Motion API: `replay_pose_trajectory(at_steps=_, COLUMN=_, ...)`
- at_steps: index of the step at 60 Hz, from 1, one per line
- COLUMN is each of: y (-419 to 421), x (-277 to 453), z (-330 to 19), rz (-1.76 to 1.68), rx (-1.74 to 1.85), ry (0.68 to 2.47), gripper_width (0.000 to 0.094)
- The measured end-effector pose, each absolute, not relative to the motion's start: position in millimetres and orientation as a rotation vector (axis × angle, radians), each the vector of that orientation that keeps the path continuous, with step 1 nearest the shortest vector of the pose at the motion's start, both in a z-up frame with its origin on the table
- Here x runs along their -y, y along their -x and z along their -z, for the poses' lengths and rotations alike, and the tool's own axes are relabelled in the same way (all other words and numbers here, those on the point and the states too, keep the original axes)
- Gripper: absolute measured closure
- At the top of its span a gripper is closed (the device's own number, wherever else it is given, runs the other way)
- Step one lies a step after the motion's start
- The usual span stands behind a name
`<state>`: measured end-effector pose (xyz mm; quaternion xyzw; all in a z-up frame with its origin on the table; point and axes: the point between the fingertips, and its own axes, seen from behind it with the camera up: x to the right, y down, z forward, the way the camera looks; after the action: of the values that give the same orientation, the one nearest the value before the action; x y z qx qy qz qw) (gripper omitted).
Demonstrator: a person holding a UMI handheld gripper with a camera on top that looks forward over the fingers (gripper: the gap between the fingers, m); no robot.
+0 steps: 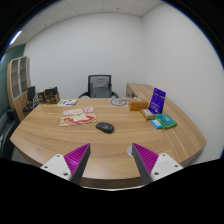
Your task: Arrange mouse
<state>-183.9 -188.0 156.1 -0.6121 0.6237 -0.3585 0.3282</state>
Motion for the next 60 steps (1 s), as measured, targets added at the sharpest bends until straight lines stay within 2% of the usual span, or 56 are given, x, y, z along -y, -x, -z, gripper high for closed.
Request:
replay_pose_trajectory(at_steps=37, y=22, x=172, z=-42, rz=0.943, rx=-1.658, ry=1.679, gripper_width=0.0069)
replay_pose_trajectory(at_steps=60, y=-54, x=179, z=-4, rz=0.927, rx=-1.705, ry=1.728, gripper_width=0.0069)
